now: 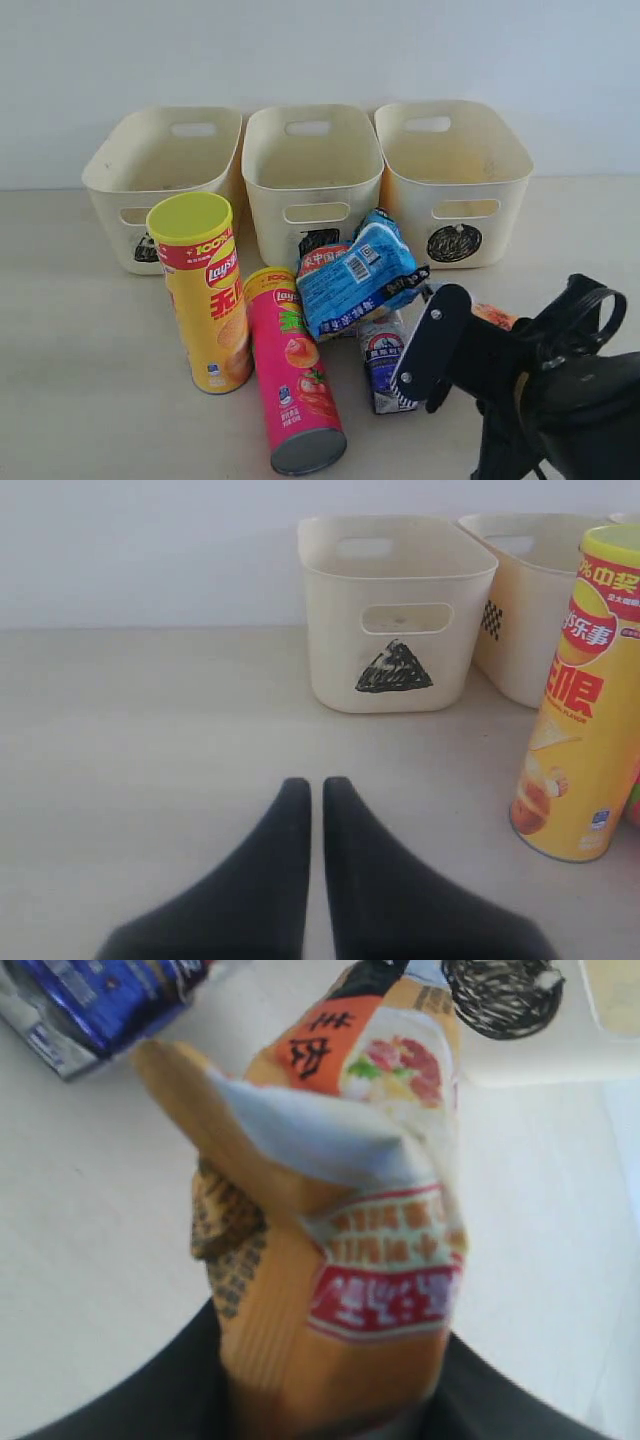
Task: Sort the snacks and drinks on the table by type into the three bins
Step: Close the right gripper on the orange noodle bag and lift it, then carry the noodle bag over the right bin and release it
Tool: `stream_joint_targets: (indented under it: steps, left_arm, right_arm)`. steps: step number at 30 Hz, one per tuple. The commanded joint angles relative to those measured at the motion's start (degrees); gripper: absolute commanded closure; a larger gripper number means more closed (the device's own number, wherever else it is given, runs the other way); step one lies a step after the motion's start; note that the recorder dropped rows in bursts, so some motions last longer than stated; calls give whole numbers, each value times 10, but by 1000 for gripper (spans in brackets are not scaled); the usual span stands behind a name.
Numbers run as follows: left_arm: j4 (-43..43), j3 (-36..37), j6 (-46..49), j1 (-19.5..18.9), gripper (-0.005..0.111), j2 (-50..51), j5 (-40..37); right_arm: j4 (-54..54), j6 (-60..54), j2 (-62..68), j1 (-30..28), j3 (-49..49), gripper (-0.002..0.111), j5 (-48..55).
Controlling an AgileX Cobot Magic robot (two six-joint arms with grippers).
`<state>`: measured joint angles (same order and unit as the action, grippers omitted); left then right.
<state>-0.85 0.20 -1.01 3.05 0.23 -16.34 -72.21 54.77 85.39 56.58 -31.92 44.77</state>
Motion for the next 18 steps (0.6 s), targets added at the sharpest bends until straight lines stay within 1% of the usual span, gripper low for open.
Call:
stream_joint_targets:
  steps: [1, 11, 14, 16, 18]
  left_arm:
    - [-2, -2, -4, -1, 103, -2, 4]
    - [-2, -2, -4, -1, 103, -2, 4]
    - [-2, -2, -4, -1, 103, -2, 4]
    - [-2, -2, -4, -1, 103, -2, 4]
    - [-2, -2, -4, -1, 103, -2, 4]
  right_arm:
    - [40, -49, -35, 0, -1, 108, 59]
    - [81, -61, -101, 0, -8, 108, 76]
    - [134, -110, -130, 0, -33, 108, 94]
    - [201, -164, -155, 0, -77, 108, 111]
    - [240, -200, -168, 0, -108, 108, 110]
